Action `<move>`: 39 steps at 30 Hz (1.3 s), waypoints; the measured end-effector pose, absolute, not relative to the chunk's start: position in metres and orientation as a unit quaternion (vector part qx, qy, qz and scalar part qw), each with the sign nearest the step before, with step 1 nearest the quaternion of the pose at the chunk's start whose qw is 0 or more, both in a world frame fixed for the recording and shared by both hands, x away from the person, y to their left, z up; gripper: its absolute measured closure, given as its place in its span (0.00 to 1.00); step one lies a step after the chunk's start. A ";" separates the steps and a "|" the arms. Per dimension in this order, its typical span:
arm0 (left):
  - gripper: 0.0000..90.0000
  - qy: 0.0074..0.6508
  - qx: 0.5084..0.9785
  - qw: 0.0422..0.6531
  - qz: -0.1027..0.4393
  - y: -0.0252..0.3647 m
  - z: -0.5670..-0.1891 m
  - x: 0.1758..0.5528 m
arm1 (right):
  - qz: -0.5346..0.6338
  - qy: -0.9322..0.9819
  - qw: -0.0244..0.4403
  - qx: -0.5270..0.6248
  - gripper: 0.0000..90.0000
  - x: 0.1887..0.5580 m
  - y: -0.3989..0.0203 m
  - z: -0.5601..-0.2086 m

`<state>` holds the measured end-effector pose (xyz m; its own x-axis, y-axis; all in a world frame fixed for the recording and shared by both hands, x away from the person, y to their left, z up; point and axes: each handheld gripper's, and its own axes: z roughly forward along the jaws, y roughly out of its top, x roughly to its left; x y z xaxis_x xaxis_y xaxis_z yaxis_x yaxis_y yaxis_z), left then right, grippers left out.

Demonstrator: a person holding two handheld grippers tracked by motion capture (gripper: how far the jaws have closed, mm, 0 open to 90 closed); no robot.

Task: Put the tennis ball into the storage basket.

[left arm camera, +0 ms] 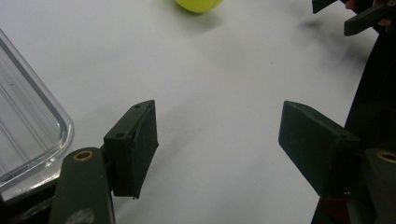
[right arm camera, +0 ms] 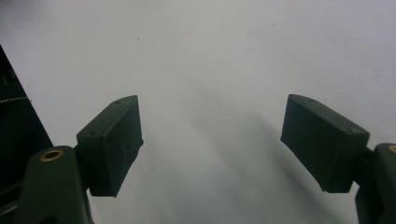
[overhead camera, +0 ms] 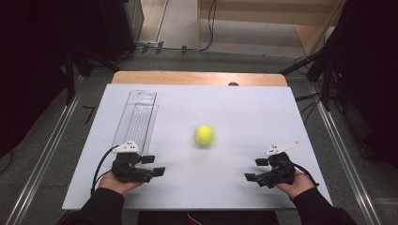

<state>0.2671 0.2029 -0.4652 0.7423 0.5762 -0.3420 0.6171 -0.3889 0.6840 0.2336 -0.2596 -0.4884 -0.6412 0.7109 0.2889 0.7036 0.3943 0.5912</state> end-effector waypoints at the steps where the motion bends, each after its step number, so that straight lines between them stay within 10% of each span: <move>1: 0.32 0.359 0.833 0.421 -0.024 0.203 -0.465 0.267 | 0.351 0.835 0.005 0.424 0.21 0.234 -0.260 -0.488; 39: 0.32 0.359 0.834 0.417 -0.040 0.187 -0.459 0.271 | 0.350 0.836 0.003 0.423 0.21 0.234 -0.259 -0.489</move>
<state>0.2714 0.1874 -0.4587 0.7394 0.5657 -0.3651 0.6317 -0.3954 0.6668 0.2341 -0.2589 -0.4890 -0.6426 0.7089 0.2906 0.7049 0.3983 0.5870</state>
